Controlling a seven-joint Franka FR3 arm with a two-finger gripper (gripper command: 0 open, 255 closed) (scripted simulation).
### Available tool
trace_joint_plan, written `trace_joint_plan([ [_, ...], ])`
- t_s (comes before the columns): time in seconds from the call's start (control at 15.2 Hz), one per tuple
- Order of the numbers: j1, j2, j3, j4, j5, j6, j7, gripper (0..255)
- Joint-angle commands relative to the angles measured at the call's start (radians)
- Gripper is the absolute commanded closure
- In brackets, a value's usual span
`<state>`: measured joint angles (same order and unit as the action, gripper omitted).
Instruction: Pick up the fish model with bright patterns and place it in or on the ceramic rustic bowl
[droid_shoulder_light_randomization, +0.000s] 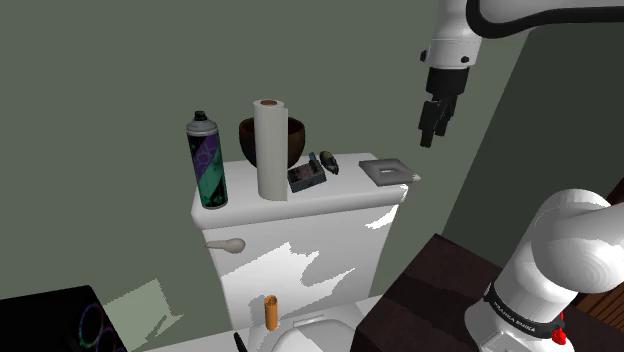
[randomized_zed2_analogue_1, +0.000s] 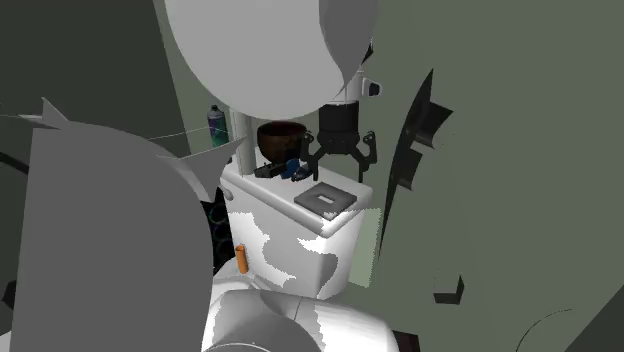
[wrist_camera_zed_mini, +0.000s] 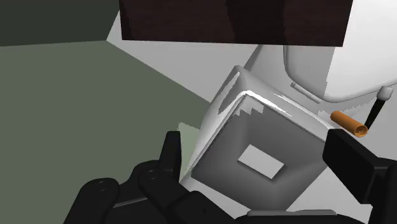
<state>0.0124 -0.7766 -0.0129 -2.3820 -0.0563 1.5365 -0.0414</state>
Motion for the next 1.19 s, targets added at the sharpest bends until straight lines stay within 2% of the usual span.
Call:
trace_joint_plan([
  [0.0, 0.000, 0.000, 0.000, 0.000, 0.000, 0.000, 0.000, 0],
  [0.59, 0.038, 0.242, -0.054, 0.032, 0.234, 0.281, 0.051, 0],
  [1.12, 0.094, 0.485, -0.106, 0.139, 0.490, 0.475, 0.013, 0],
])
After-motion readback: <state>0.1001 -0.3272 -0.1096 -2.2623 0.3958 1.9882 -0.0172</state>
